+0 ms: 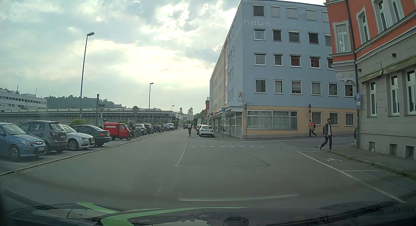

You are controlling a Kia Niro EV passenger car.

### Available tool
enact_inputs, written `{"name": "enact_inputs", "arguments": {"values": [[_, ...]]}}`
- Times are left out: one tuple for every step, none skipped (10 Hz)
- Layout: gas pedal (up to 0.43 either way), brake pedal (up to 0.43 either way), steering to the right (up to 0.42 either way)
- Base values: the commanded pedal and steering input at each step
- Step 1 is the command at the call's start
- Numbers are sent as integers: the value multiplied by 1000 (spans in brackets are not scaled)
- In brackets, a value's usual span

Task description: Follow the waypoints while adhering to traffic rules and regulations

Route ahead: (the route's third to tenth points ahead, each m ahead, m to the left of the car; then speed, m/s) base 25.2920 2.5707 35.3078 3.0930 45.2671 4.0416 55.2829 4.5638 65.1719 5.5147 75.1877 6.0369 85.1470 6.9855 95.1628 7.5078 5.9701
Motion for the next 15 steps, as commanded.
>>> {"name": "enact_inputs", "arguments": {"values": [[0,6,-3],[0,67,-6],[0,104,-10],[0,128,-14],[0,128,-15],[0,110,-15],[0,116,-15],[0,122,-17],[0,134,-20],[0,134,-22],[0,146,-22],[0,159,-22],[0,171,-24],[0,183,-27],[0,183,-28]]}}
